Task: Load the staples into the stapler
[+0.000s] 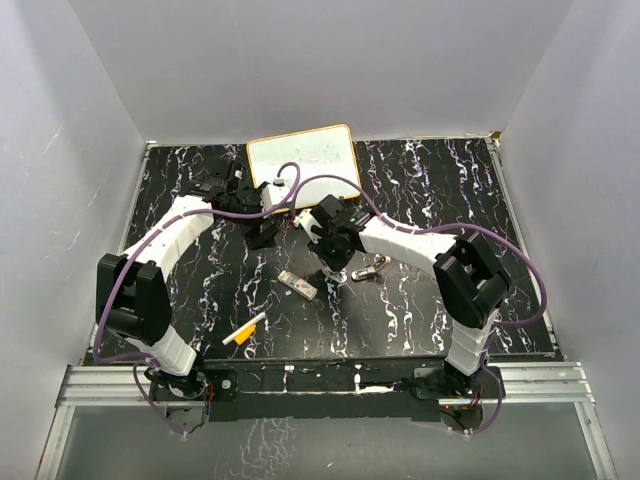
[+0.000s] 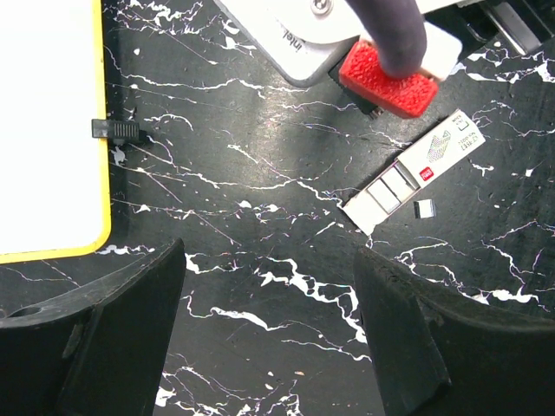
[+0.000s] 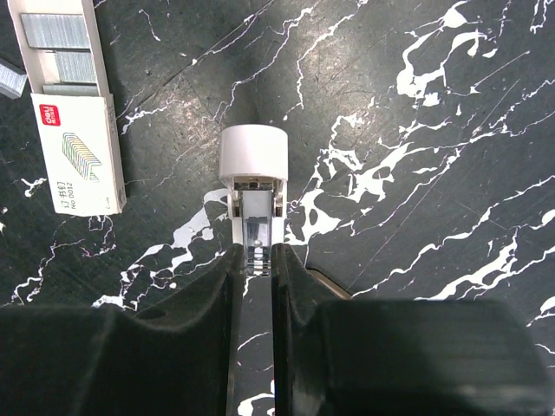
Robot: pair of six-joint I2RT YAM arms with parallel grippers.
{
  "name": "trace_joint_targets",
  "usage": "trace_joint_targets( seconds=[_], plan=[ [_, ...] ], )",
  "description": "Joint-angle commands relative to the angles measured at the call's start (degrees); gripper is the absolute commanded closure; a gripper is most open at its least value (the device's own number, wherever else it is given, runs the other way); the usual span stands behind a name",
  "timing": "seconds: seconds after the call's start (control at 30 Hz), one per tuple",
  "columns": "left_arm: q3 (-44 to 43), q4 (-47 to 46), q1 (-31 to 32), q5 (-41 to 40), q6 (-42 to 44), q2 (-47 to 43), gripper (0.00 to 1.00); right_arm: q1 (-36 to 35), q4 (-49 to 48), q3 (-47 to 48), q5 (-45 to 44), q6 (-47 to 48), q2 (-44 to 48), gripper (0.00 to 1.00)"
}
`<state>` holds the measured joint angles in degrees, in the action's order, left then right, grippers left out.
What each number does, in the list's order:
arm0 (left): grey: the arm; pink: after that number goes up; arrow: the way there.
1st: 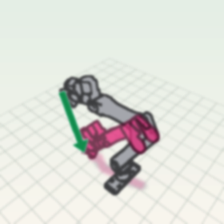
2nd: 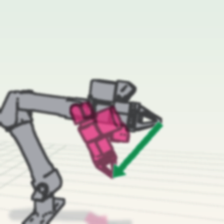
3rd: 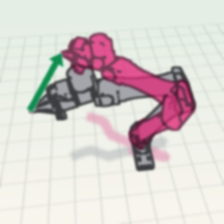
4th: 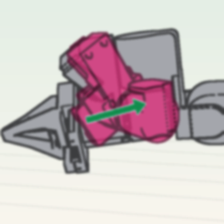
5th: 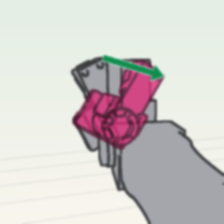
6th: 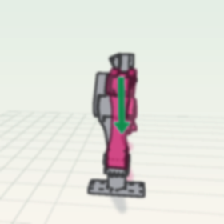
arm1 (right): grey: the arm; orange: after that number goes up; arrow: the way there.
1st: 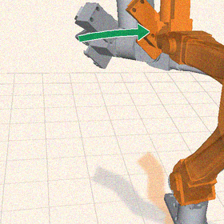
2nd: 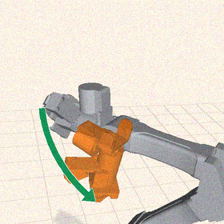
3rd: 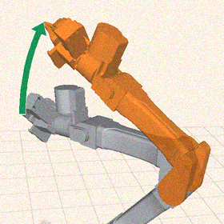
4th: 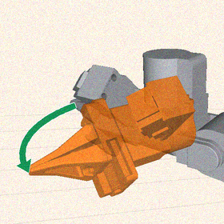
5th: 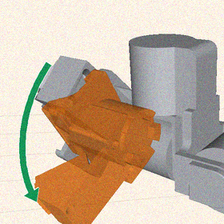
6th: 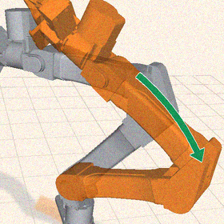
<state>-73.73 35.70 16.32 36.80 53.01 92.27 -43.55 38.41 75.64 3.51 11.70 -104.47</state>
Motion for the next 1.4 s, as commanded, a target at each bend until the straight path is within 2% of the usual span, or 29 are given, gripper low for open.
trace_joint_targets(
  seconds=[0.0, 1.37],
  plan=[
    [0.7, 0.4, -0.2, 1.0, 1.1, -3.6, 0.24, -0.4, 0.0, 3.6, -0.6, 1.6, -0.3, 0.89],
    [0.9, 0.4, -0.9, 0.4, 0.8, -4.3, 0.24, -0.8, 1.5, 4.6, 0.6, 3.3, -2.5, 0.89]
  ],
)
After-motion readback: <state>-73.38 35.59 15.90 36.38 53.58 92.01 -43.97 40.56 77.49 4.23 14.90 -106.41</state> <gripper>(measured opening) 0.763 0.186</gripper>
